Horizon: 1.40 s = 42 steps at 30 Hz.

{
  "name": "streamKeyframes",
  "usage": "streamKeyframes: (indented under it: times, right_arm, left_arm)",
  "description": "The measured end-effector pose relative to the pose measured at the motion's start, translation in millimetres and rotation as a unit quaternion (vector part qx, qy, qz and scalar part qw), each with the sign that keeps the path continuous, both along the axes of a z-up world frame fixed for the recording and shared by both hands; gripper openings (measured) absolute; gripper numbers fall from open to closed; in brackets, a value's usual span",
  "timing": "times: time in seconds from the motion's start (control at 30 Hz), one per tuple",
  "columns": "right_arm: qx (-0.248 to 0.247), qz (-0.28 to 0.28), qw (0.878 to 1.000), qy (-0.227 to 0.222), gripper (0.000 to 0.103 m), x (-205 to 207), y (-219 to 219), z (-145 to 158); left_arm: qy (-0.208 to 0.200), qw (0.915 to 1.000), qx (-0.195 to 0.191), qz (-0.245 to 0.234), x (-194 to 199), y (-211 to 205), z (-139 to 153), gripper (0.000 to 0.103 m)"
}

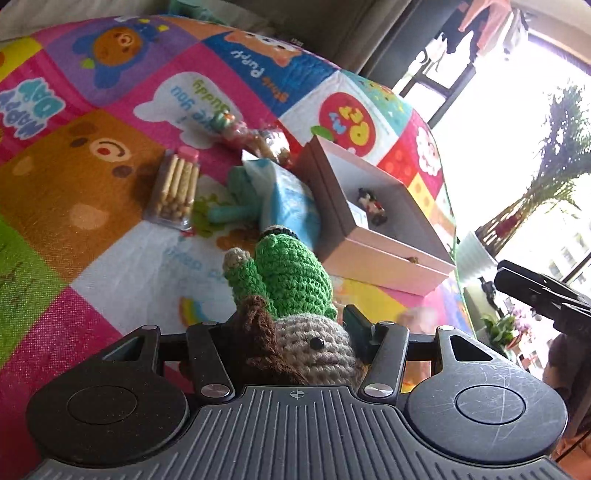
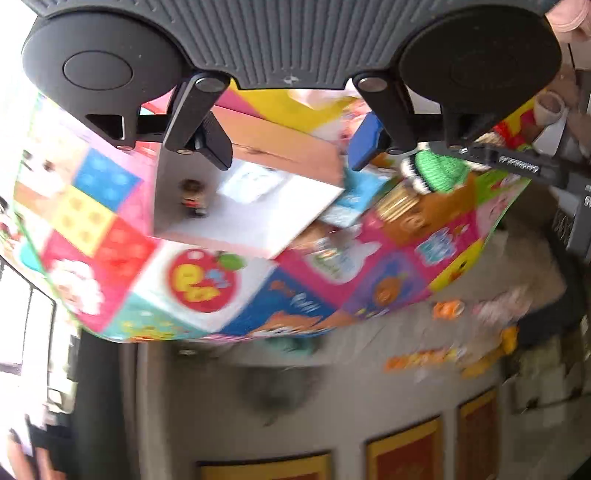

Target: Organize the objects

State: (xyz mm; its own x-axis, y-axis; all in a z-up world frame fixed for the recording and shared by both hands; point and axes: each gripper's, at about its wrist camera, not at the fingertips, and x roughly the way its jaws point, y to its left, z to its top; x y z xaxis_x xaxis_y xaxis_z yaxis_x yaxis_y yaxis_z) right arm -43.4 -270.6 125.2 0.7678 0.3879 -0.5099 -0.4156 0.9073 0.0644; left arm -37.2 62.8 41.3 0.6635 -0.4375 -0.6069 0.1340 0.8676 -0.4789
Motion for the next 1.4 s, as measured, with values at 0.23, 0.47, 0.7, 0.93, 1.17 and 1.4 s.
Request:
streamKeyframes:
  times: [0.23, 0.47, 0.7, 0.93, 1.17, 1.4]
  right_arm:
    - [-0.004, 0.017, 0.999, 0.05, 0.07, -14, -7, -38]
    - [-0.006, 0.059, 0.993, 0.098, 0.059, 6, 46, -78]
    - [-0.052, -0.034, 0.995, 0.08, 0.021, 13, 21, -69]
    - [-0.044, -0.016, 0.999, 0.028, 0.058, -7, 17, -51]
    - [-0.034, 0.075, 0.996, 0.041, 0.069, 11, 82, -61]
    - [-0.049, 0.093, 0.988, 0.115, 0.047, 64, 124, -93]
  left_arm:
    - [0.001, 0.9993, 0.037, -0.005, -7, -16, 5, 0.059]
    - [0.004, 0.9986, 0.054, 0.001, -15, -18, 9, 0.059]
    - [-0.007, 0.9983, 0.057, -0.003, -29, -13, 16, 0.059]
    - [0.003, 0.999, 0.044, 0.005, -25, -8, 6, 0.059]
    - [0.006, 0.9991, 0.039, 0.016, -25, 4, 0, 0.059]
    - [0.016, 0.9986, 0.045, 0.025, -23, 11, -5, 0.059]
